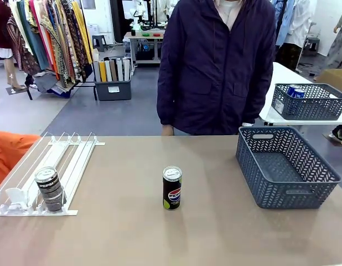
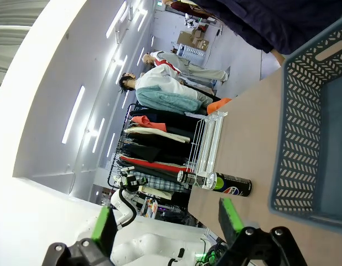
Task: Retrieve and store the cans from the dispenser.
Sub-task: Pick up one can from the Automatic Can Dispenser and place it in the middle of the table.
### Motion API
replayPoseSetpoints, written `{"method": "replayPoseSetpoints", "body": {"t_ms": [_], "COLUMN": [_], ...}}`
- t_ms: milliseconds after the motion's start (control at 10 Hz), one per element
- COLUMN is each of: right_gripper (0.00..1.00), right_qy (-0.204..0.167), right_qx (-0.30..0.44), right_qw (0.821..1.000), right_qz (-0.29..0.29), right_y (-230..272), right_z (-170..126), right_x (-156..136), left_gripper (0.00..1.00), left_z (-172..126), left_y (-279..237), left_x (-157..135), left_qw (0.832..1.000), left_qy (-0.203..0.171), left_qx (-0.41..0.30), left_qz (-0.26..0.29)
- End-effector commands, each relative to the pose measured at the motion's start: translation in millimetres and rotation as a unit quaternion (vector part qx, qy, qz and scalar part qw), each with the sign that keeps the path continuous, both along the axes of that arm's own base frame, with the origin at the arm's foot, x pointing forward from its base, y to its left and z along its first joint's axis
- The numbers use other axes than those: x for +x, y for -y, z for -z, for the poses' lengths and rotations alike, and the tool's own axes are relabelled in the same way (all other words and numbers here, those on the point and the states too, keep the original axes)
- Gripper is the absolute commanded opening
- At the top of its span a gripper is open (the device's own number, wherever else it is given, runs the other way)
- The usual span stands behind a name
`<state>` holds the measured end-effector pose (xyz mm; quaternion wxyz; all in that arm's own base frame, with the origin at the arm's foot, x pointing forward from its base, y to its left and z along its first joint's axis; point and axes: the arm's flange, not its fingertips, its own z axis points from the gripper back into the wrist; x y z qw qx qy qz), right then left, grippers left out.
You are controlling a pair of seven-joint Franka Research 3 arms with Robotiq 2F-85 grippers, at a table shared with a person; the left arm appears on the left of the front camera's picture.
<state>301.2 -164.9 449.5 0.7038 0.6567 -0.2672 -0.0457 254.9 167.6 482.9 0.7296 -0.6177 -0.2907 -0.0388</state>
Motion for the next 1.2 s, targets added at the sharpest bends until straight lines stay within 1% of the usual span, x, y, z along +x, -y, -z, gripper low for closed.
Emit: {"method": "replayPoseSetpoints", "body": {"t_ms": [0,100,200,300,400,500,600,700,800,900,1000,1100], "right_gripper": [1.0,1.0,1.0,1.0,1.0,1.0,1.0,1.0,1.0,1.0,1.0,1.0], "right_qy": [0.005,0.005,0.005,0.005,0.005,0.005,0.005,0.005,0.005,0.005,0.005,0.005], "right_qx": [0.004,0.004,0.004,0.004,0.004,0.004,0.004,0.004,0.004,0.004,0.004,0.004], "right_qw": [1.0,1.0,1.0,1.0,1.0,1.0,1.0,1.0,1.0,1.0,1.0,1.0], "right_qz": [0.002,0.002,0.002,0.002,0.002,0.002,0.002,0.002,0.002,0.002,0.002,0.002], "right_y": [-0.8,-0.8,-0.8,-0.8,-0.8,-0.8,-0.8,-0.8,-0.8,-0.8,-0.8,-0.8], "right_z": [-4.1,-4.1,-4.1,-4.1,-4.1,-4.1,-4.1,-4.1,-4.1,-4.1,-4.1,-4.1], "right_x": [2.2,2.2,2.2,2.2,2.2,2.2,2.2,2.2,2.2,2.2,2.2,2.2], "left_gripper": [1.0,1.0,1.0,1.0,1.0,1.0,1.0,1.0,1.0,1.0,1.0,1.0], "left_z": [-0.2,0.0,-16.1,-31.8,-37.9,-38.9,-36.3,-30.6,-23.1,-14.8,-10.8,-11.8], "left_y": [2.2,0.0,24.5,61.6,91.4,115.4,136.8,160.7,174.5,186.4,193.9,198.6], "left_x": [0.4,0.0,8.6,31.7,55.6,79.2,93.8,104.6,110.1,112.0,112.7,121.3], "left_qw": [1.0,1.0,0.992,0.961,0.916,0.873,0.83,0.799,0.743,0.7,0.685,0.711], "left_qy": [0.015,0.0,-0.071,-0.123,-0.206,-0.268,-0.314,-0.31,-0.312,-0.316,-0.309,-0.274], "left_qx": [-0.006,0.0,0.104,0.237,0.34,0.405,0.46,0.516,0.592,0.641,0.659,0.647], "left_qz": [0.001,0.0,0.02,0.07,0.063,0.043,-0.013,-0.008,-0.017,0.012,0.03,-0.027]}}
